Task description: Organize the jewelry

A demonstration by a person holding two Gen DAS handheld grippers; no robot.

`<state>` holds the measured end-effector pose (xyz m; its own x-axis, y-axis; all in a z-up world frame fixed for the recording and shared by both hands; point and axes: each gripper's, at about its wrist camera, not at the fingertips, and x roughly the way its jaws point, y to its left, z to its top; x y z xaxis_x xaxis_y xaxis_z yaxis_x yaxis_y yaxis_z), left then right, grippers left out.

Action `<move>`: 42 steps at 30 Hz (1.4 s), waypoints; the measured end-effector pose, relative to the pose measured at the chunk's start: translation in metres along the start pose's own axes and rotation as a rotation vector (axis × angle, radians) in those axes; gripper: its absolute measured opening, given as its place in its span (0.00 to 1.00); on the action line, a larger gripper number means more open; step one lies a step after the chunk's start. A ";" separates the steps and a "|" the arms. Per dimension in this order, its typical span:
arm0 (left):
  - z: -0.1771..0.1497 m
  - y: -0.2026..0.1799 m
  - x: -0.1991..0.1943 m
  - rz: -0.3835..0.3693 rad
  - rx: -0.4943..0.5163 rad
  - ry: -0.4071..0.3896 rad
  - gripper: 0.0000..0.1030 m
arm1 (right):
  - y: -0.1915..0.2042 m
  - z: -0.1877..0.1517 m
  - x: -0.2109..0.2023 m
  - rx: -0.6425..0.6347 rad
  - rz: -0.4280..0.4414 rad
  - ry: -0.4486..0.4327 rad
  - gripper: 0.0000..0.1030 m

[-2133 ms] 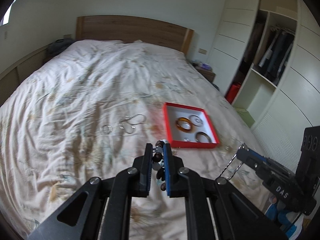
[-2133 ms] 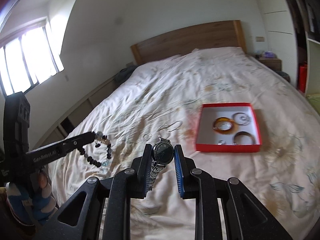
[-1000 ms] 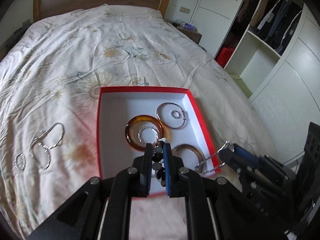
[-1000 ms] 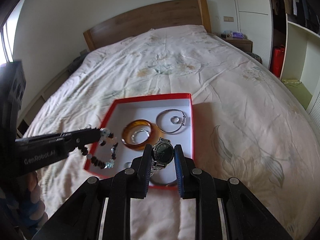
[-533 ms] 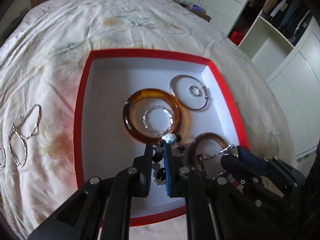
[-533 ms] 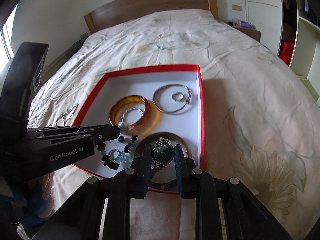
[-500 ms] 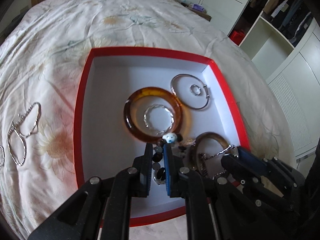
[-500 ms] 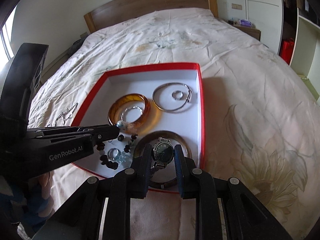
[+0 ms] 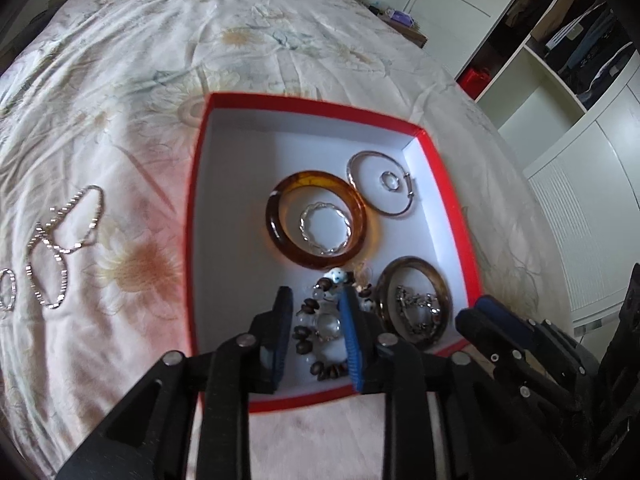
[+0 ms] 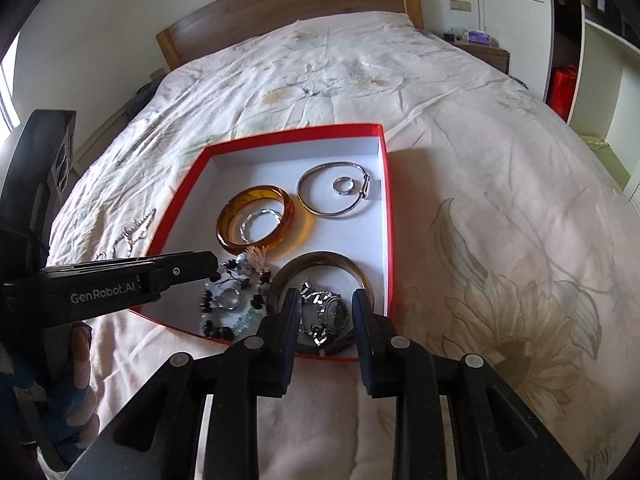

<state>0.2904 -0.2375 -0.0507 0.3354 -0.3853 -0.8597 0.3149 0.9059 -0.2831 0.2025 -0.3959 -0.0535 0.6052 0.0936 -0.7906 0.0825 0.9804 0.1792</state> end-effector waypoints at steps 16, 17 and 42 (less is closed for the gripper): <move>-0.067 0.010 -0.123 0.089 -0.005 -0.184 0.25 | 0.050 -0.027 -0.100 -0.003 0.015 -0.090 0.36; -0.075 0.009 -0.132 0.103 0.001 -0.200 0.25 | 0.053 -0.030 -0.105 -0.006 0.014 -0.091 0.36; -0.180 0.027 -0.264 0.251 0.058 -0.435 0.34 | 0.139 -0.085 -0.179 -0.088 0.021 -0.150 0.44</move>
<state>0.0504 -0.0800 0.0925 0.7421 -0.2053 -0.6380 0.2215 0.9736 -0.0556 0.0380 -0.2619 0.0629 0.7180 0.0940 -0.6897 0.0024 0.9905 0.1375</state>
